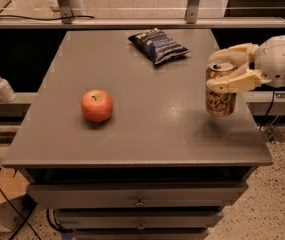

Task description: Place orange can upright

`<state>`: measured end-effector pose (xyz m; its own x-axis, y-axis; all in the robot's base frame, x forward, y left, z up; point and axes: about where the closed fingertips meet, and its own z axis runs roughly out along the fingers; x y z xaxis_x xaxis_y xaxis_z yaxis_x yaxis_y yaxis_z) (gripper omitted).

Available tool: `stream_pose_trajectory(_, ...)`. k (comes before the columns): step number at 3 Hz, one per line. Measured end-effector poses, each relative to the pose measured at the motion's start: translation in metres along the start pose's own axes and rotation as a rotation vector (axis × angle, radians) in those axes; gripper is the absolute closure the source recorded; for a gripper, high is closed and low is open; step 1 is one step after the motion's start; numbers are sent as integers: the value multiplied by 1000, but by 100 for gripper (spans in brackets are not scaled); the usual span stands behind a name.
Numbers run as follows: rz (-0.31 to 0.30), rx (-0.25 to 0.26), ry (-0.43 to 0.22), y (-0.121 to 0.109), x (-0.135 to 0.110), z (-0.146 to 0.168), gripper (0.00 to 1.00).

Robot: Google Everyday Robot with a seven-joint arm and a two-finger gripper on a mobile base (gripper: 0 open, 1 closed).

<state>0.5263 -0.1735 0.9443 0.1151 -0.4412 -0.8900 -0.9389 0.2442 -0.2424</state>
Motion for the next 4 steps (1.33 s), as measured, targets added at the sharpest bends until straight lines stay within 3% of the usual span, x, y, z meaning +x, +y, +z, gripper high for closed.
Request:
stream_pose_trajectory(1, 1, 22, -93, 0, 0, -5, 59)
stream_pose_trajectory(3, 4, 66, -173, 2, 8, -12, 12)
stream_pose_trajectory(4, 8, 78, -183, 4, 12, -12, 0)
